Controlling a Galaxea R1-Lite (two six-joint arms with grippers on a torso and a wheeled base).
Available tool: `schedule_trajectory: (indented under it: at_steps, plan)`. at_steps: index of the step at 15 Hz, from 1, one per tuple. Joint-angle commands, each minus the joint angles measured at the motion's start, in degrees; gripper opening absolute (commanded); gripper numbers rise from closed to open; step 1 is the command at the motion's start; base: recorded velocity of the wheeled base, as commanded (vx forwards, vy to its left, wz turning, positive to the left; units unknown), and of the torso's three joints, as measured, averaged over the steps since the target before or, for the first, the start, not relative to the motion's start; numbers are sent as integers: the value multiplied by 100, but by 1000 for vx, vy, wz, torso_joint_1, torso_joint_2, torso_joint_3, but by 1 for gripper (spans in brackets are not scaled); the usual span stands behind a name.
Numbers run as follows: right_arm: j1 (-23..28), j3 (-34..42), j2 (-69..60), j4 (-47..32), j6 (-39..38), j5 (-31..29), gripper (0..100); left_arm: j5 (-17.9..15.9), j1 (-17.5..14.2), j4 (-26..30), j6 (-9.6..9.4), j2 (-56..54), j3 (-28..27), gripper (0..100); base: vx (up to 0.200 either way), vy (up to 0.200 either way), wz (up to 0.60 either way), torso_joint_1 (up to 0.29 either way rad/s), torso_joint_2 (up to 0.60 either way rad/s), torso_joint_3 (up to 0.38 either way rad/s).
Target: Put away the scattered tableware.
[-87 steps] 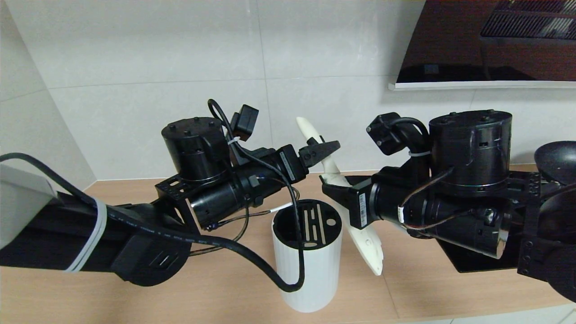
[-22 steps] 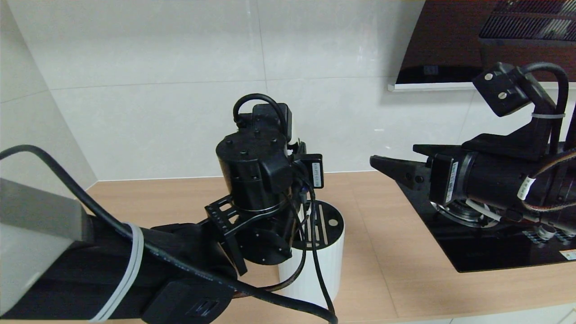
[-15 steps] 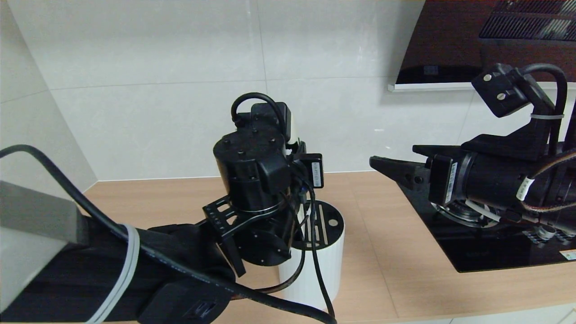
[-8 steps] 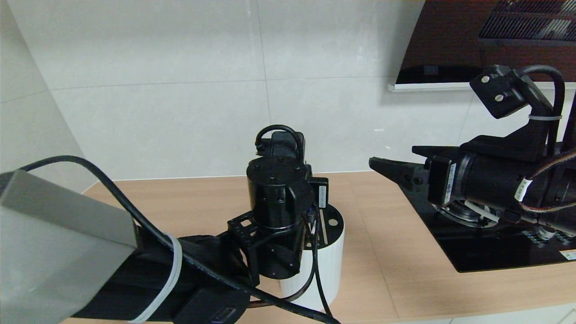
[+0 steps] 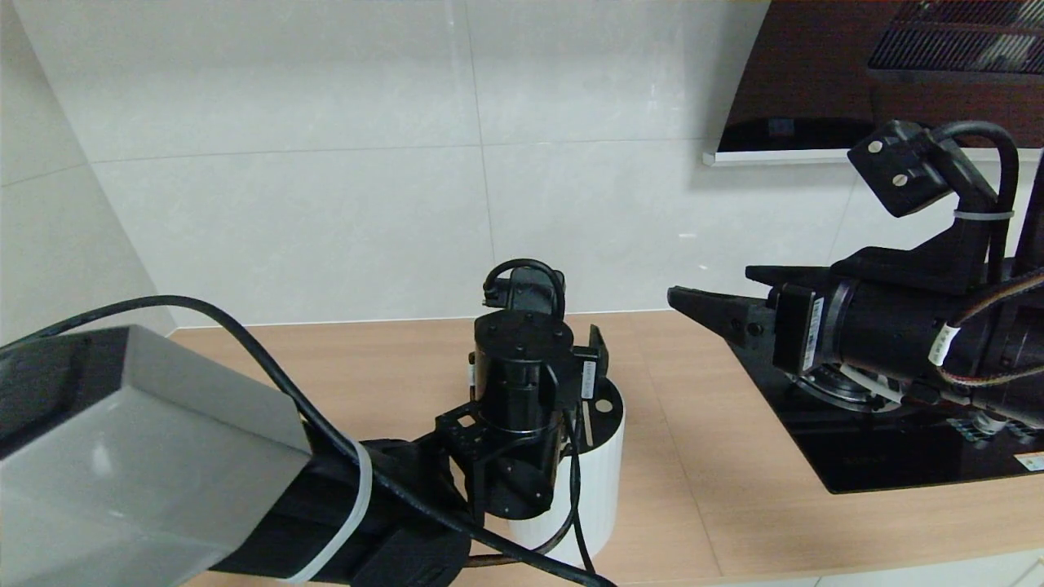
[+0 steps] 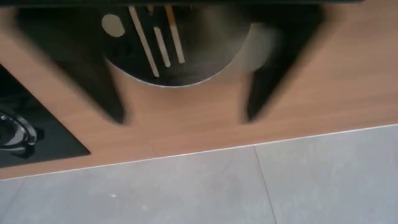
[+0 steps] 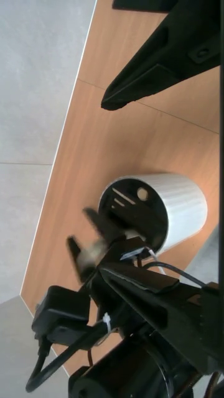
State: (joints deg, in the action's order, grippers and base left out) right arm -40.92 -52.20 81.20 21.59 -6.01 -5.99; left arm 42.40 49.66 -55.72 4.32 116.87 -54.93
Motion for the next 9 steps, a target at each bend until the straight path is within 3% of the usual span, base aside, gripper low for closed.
schedule_trajectory:
  at_steps: [1,4,6,8,9]
  plan:
    - [-3,-1,10,3,3,1,100,-4,35,-18,-1,-103,35,100,0,0,0,0,0,0]
    - [-3,-1,10,3,-5,-8,100,-100,175,-35,61,-841,246,100,0,0,0,0,0,0]
    - [5,70,-140,3,-5,-61,100,-434,131,18,52,-1843,439,100,0,0,0,0,0,0]
    - [155,298,-403,12,3,-131,100,-724,-71,167,-27,-2599,439,100,0,0,0,0,0,0]
    - [366,597,-1063,12,118,-236,100,-795,-229,624,-265,-3698,571,100,0,0,0,0,0,0]
